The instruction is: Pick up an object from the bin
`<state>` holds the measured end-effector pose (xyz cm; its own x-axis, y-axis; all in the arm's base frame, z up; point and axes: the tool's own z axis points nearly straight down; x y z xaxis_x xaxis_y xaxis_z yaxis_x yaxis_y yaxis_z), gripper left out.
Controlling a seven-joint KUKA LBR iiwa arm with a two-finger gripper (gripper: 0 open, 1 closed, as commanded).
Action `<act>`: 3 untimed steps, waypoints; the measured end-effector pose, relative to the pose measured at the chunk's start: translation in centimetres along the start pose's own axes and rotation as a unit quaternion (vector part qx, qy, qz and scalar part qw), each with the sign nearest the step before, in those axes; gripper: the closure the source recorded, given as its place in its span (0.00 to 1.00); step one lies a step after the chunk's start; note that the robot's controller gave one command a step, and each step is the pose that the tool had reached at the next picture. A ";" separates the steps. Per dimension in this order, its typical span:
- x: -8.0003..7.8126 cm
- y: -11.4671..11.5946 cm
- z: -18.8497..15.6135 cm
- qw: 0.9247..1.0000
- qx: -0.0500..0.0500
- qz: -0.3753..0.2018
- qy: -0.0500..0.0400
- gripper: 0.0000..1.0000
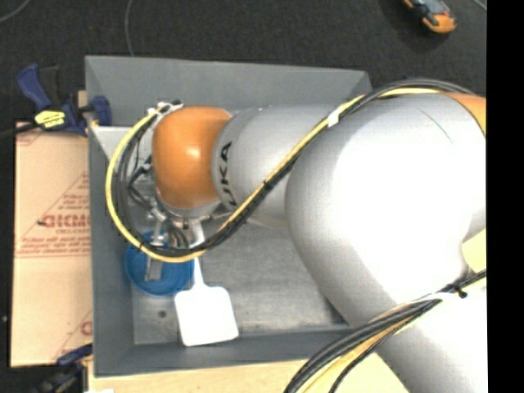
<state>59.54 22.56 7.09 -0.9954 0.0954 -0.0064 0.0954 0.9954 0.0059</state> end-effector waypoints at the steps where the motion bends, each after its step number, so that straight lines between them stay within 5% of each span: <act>1: -0.1 -0.4 -0.1 1.000 0.000 0.005 0.001 0.00; 2: -3.0 1.3 -0.1 0.940 0.002 -0.340 -0.003 0.00; 3: -0.4 -0.4 -0.2 1.000 0.000 -0.015 -0.001 1.00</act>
Offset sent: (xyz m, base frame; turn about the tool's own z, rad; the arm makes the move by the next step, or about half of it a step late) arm 0.0297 0.0126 -0.0009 -0.7309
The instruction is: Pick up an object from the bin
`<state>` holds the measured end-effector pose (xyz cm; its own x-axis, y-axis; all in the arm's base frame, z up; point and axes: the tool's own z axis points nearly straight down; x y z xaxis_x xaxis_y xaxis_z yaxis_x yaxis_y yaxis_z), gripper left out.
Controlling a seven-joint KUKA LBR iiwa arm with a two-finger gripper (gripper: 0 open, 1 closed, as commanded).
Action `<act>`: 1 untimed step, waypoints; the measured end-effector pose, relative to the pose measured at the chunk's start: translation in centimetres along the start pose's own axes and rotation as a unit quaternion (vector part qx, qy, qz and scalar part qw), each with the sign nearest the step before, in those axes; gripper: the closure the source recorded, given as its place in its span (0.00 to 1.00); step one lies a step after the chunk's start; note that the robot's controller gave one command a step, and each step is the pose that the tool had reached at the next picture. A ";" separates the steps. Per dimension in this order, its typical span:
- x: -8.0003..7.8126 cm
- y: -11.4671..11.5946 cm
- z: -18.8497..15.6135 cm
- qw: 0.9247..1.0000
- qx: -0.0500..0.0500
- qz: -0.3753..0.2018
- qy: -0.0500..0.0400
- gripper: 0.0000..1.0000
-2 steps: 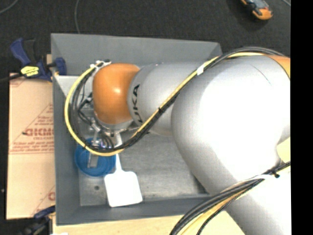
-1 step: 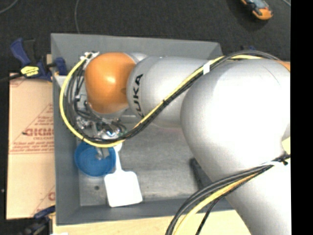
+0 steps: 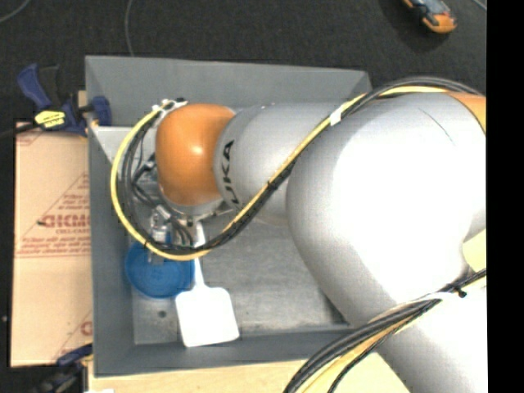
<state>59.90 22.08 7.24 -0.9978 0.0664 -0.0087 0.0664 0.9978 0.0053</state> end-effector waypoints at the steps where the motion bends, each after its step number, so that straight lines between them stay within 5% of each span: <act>1: 0.0 0.0 0.0 1.000 0.000 0.000 0.000 1.00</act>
Offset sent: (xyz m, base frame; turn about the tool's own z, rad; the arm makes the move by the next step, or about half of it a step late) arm -0.0003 -0.0002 0.0555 0.0000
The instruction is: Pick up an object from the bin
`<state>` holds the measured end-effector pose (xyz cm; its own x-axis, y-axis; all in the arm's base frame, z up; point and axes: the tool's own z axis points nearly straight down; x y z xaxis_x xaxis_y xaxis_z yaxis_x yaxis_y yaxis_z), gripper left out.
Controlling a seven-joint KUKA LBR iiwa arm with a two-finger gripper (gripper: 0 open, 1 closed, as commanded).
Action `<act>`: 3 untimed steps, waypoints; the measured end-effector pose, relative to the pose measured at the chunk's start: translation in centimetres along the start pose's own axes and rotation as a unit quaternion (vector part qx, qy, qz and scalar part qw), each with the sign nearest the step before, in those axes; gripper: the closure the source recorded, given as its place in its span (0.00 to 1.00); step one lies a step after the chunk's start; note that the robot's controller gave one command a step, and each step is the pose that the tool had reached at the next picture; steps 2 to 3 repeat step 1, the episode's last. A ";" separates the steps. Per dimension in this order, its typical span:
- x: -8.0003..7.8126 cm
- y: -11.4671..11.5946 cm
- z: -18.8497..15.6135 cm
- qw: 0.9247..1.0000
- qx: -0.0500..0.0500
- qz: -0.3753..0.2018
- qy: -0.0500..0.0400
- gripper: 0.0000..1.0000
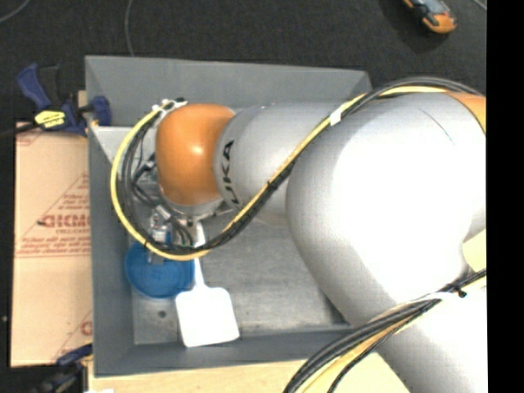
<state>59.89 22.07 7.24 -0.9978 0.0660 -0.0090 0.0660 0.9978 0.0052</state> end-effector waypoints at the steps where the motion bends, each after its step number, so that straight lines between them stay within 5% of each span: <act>1: 0.1 -0.1 -3.0 1.000 0.001 0.000 0.002 1.00; 3: 0.1 -0.1 -3.0 1.000 0.001 0.000 0.002 1.00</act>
Offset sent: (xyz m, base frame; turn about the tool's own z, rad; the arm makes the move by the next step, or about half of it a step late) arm -0.0021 -0.0010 0.0960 -0.0002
